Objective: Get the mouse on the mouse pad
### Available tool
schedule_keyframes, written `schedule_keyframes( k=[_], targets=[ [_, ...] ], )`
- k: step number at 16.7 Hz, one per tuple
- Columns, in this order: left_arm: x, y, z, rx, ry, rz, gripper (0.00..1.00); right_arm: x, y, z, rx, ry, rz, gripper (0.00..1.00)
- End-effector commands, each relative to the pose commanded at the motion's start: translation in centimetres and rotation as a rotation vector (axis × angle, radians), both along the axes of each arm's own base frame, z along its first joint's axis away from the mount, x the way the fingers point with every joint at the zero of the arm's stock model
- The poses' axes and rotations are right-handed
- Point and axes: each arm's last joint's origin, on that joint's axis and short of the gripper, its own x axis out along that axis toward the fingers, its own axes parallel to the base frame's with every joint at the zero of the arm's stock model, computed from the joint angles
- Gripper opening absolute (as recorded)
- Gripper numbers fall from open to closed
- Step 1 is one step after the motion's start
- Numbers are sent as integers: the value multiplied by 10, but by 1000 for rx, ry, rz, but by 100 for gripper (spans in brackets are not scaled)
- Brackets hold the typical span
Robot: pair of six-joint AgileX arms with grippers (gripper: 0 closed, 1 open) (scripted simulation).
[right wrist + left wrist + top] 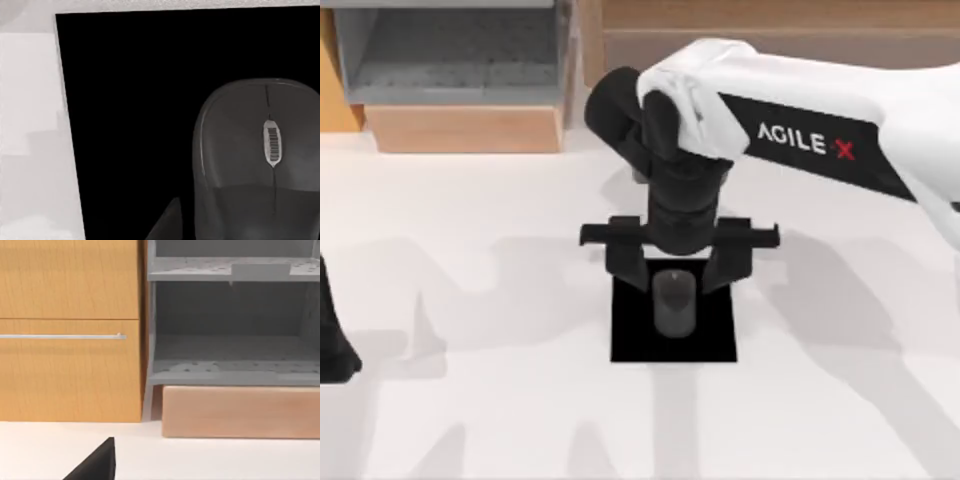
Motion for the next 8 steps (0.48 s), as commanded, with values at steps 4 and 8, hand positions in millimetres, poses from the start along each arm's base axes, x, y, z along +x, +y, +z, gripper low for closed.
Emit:
schedule_keyframes(
  k=[4,8],
  targets=[
    [0,0,0,0,0,0,100,0,0,0,0,0,0,100],
    [0,0,0,0,0,0,100,0,0,0,0,0,0,100]
  ],
)
